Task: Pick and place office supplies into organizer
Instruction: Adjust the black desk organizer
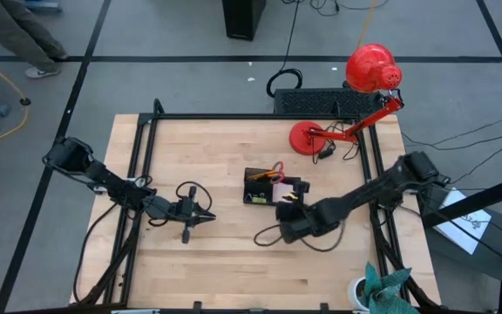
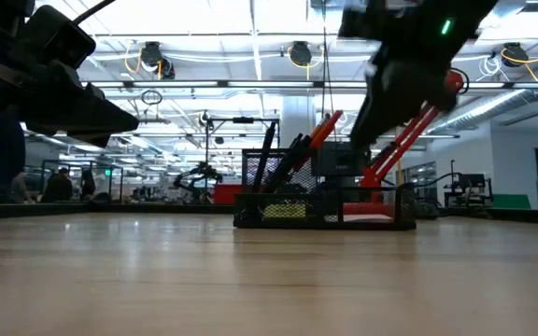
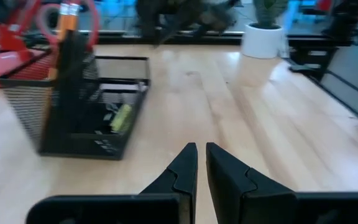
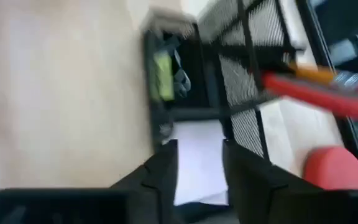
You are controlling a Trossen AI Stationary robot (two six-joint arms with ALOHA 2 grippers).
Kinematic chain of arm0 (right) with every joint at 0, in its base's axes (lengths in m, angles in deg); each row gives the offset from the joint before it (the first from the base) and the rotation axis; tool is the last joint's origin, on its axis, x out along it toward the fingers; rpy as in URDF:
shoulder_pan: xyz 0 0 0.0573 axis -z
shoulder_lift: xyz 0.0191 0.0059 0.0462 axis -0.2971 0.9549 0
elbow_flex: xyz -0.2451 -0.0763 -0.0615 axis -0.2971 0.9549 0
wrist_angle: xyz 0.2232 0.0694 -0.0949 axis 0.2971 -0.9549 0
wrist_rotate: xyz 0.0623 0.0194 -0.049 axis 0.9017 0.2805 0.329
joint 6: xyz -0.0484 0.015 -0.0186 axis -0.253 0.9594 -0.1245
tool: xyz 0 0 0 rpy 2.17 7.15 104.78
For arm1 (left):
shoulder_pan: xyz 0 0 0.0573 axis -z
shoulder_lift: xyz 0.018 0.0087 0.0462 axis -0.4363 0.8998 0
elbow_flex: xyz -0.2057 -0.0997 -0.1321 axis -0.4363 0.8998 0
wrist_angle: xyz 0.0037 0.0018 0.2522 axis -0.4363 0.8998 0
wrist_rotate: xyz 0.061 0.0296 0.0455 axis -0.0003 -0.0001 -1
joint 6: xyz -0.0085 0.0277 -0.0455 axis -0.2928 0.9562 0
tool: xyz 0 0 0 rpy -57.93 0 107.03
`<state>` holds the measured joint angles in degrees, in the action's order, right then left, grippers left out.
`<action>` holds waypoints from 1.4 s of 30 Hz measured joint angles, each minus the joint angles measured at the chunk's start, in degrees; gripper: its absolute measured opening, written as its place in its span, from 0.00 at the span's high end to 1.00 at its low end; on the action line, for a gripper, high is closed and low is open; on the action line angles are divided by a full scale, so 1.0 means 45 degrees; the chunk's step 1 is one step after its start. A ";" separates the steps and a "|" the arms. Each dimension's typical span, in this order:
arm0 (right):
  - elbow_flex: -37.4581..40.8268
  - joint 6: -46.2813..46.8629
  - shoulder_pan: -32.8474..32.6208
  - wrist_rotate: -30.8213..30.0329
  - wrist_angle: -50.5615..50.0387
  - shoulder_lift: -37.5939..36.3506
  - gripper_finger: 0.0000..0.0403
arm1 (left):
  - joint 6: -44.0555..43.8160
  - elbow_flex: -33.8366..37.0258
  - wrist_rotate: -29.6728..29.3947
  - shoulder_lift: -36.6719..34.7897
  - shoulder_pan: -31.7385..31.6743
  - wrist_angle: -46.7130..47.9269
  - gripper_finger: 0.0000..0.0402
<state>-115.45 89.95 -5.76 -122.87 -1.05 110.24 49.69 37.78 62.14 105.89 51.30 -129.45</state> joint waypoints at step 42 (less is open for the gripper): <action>0.6436 0.0749 -0.0910 0.1350 0.7760 -0.1255 1.00 | 0.1240 -0.5049 0.4251 0.3706 -0.9365 0.2961 0.99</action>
<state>-86.49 93.33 -9.86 -116.79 33.87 104.59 55.27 15.06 81.27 122.57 9.15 -116.12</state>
